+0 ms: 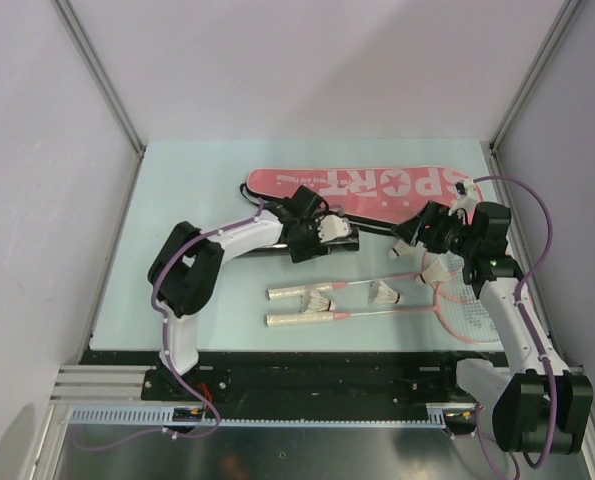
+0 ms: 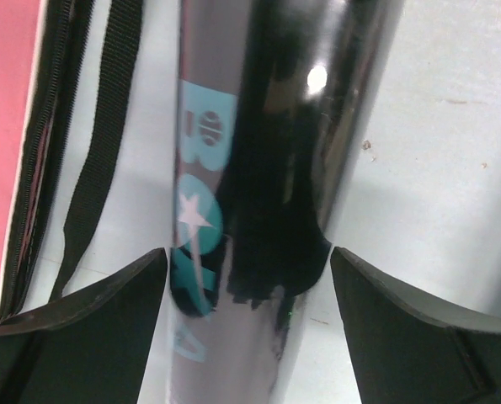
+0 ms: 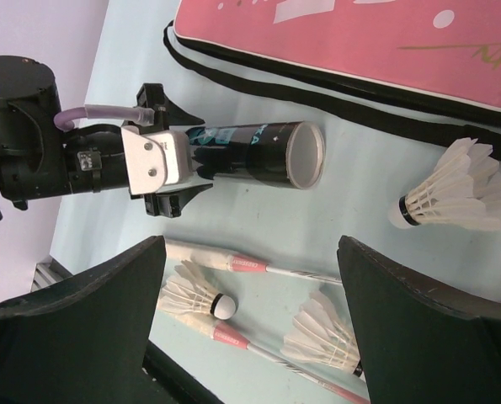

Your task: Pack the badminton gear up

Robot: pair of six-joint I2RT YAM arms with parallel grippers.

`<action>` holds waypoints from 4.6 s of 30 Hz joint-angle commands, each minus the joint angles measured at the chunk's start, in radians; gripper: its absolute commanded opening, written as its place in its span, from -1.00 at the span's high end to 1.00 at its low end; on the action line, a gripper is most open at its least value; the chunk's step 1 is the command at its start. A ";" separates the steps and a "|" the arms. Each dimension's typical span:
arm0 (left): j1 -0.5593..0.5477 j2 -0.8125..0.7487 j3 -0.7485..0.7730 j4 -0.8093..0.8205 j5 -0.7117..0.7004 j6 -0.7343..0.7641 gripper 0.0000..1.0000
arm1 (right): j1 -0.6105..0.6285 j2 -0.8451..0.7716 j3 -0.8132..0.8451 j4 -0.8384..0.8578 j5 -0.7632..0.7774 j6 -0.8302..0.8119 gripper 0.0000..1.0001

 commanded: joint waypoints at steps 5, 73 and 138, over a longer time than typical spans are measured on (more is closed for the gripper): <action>0.006 -0.024 -0.040 0.083 0.010 0.039 -0.65 | 0.000 -0.028 0.002 0.030 -0.021 0.001 -0.77; -0.082 -1.084 -0.681 0.408 -0.122 -0.355 0.07 | 0.764 0.263 0.684 -0.147 0.324 -0.035 0.32; -0.103 -1.071 -0.680 0.405 -0.127 -0.344 0.41 | 0.526 0.286 0.459 0.228 -0.021 0.206 0.35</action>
